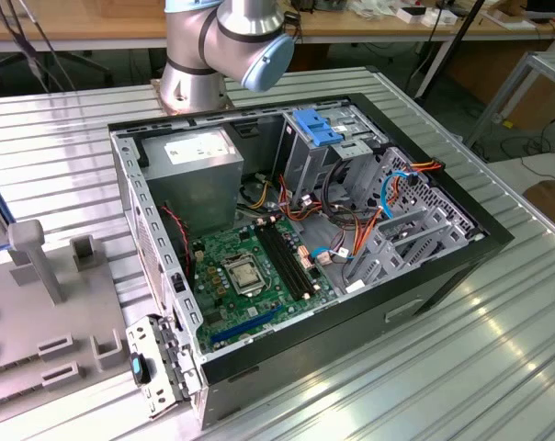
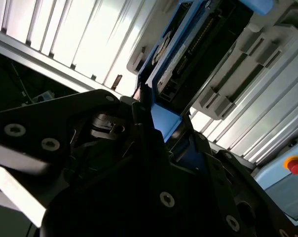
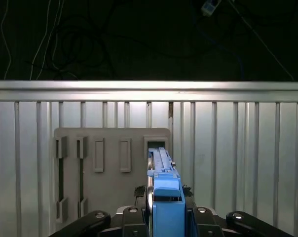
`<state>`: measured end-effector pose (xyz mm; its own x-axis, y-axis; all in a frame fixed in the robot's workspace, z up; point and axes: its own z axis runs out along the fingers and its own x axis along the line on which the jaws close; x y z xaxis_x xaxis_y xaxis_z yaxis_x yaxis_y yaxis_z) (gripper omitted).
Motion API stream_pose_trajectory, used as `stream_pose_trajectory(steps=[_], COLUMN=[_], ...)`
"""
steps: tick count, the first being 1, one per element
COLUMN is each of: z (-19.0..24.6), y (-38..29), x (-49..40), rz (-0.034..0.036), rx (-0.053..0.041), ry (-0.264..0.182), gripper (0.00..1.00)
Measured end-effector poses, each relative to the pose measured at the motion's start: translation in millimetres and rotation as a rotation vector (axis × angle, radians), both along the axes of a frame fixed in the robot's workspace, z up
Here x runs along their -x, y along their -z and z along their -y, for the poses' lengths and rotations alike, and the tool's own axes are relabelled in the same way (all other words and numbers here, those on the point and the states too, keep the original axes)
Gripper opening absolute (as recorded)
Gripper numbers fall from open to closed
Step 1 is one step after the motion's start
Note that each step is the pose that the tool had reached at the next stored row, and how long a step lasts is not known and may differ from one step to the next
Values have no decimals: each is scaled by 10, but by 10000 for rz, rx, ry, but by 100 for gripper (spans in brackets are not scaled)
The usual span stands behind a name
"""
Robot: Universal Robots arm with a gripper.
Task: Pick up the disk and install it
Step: 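Pick up the disk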
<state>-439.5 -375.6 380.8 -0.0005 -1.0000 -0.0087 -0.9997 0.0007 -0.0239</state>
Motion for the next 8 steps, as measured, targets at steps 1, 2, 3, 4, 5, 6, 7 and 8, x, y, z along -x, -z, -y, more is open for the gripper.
stream_pose_trajectory(steps=[1, 2, 3, 4, 5, 6, 7, 8], z=[0, 0, 0, -1, -1, -1, -1, -1], y=[-64, -95, -123, -175, -225, -277, -364, -412], x=[0, 0, 0, -1, 0, 0, 0, 0], rz=[2, 1, 1, 1, 1, 2, 1, 0], rx=[-1, -1, -1, 0, 0, 0, 0, 0], ry=[0, 0, -1, -1, 0, 0, 0, 0], gripper=[37, 37, 37, 37, 37, 37, 37, 37])
